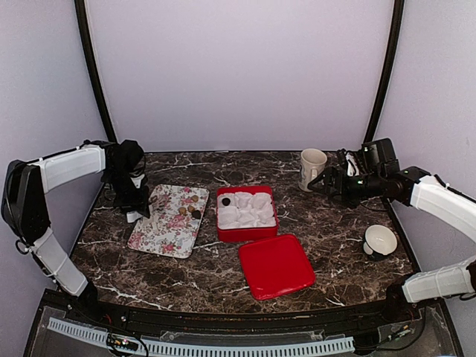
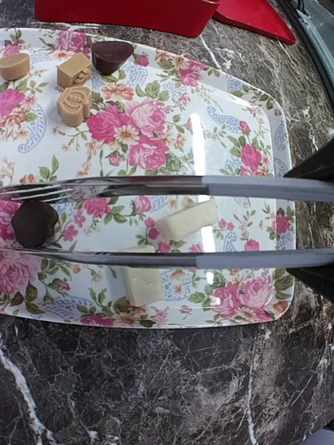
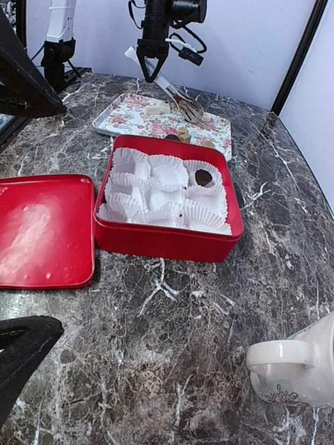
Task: Pack the chocolate
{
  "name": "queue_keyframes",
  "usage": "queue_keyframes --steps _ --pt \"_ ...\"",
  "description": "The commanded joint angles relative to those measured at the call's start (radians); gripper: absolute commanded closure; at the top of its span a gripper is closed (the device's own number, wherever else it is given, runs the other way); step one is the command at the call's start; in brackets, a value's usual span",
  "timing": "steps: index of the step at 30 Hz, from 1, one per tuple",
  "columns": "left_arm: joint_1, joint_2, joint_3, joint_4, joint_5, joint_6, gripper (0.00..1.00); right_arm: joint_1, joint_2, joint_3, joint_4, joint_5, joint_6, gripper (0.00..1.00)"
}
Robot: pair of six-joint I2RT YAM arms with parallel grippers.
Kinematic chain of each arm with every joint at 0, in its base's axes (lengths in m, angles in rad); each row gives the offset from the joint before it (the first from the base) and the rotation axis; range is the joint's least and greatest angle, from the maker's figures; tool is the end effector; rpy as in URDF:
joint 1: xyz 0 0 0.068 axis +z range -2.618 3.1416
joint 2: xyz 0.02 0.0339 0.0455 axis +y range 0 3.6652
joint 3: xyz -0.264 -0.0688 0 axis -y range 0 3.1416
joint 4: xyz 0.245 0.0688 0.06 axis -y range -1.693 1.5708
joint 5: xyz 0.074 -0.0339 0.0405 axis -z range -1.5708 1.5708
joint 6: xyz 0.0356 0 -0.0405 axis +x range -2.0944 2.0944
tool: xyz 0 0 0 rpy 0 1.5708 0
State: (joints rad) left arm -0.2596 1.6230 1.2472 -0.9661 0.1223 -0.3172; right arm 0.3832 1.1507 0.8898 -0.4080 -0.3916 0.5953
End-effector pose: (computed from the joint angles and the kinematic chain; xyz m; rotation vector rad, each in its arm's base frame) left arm 0.2971 -0.0834 0.2366 -0.0641 2.9443 -0.2691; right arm 0.2253 0.1055 0.2830 0.0243 2.3600 0.9459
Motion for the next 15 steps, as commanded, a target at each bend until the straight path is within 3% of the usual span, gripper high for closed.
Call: queue_keyframes --steps 1,15 --pt "0.006 -0.027 0.048 -0.032 0.011 0.019 0.71 -0.005 -0.014 0.017 -0.015 0.026 -0.036 0.0" --pt "-0.025 -0.141 0.1 -0.045 0.088 -0.014 0.74 -0.007 -0.052 -0.023 -0.013 0.006 -0.035 0.0"
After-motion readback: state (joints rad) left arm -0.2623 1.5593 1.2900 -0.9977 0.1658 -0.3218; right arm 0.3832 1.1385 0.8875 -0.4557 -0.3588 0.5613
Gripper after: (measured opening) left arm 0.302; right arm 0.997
